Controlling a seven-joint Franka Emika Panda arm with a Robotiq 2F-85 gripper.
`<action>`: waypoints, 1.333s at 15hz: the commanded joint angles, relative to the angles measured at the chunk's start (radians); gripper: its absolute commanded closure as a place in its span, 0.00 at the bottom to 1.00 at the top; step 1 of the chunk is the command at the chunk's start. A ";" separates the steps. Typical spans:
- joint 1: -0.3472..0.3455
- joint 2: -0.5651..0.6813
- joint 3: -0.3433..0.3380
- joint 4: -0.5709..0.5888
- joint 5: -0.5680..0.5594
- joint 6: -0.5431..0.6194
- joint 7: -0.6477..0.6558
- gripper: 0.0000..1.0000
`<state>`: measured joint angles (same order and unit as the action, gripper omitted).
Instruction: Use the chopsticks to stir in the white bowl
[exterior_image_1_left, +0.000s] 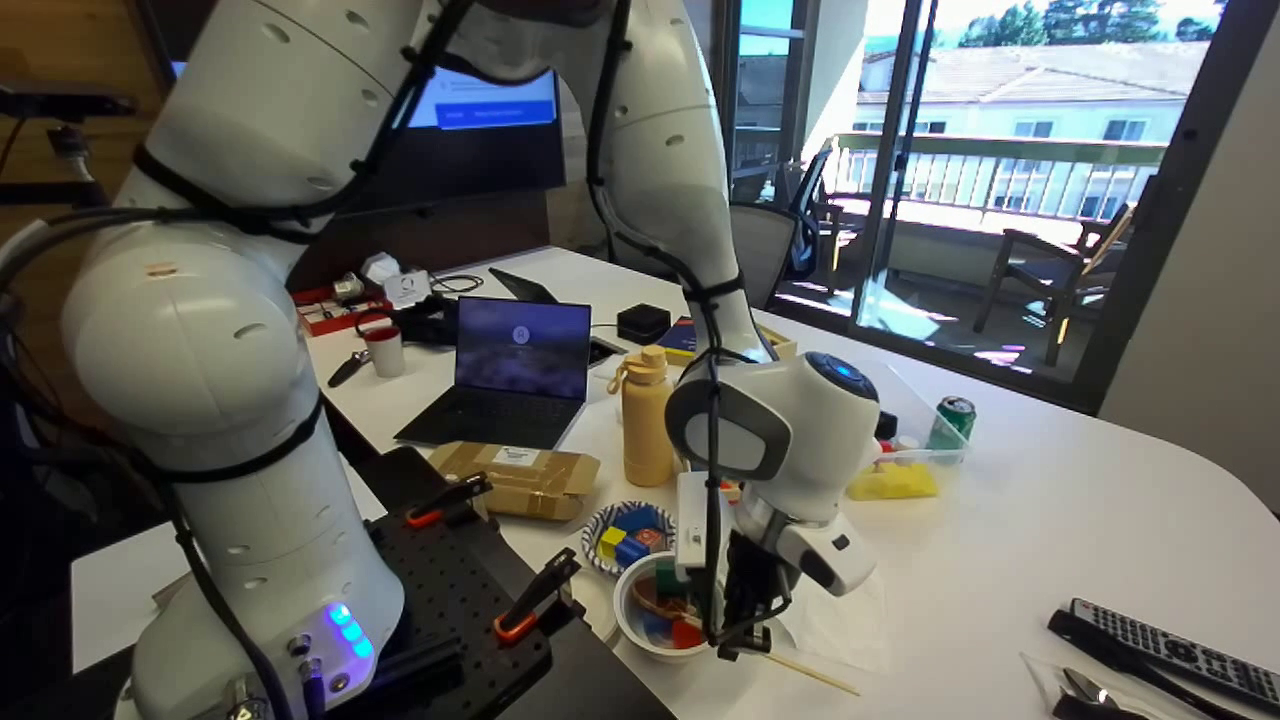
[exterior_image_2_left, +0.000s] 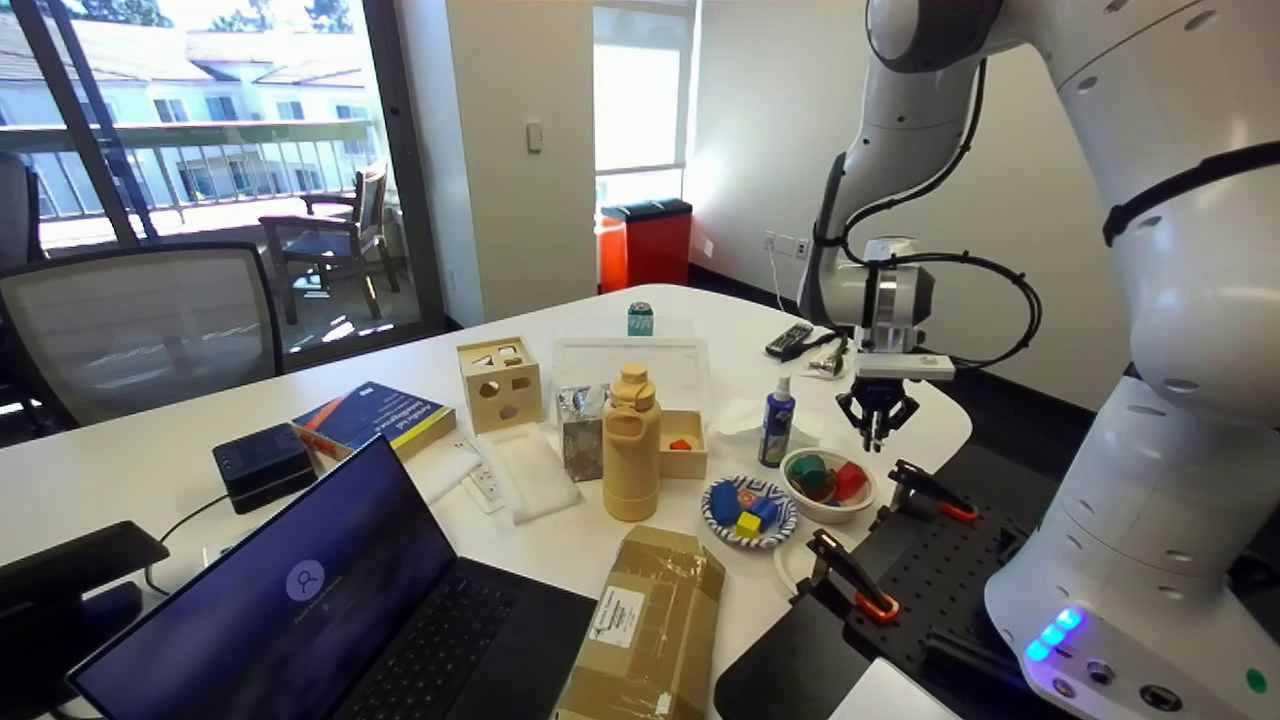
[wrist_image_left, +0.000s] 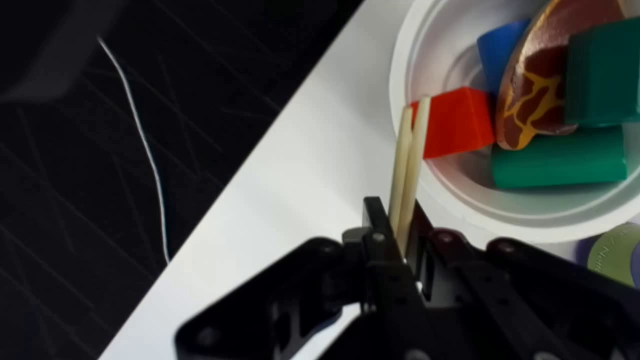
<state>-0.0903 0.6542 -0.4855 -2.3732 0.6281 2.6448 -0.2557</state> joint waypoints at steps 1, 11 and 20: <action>0.069 -0.214 -0.137 -0.085 -0.284 -0.191 0.129 0.97; -0.135 -0.425 0.185 0.018 -0.387 -0.827 0.126 0.97; -0.164 -0.329 0.234 -0.082 -0.188 -0.671 0.220 0.97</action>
<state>-0.2298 0.3027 -0.2734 -2.4322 0.3884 1.9244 -0.0681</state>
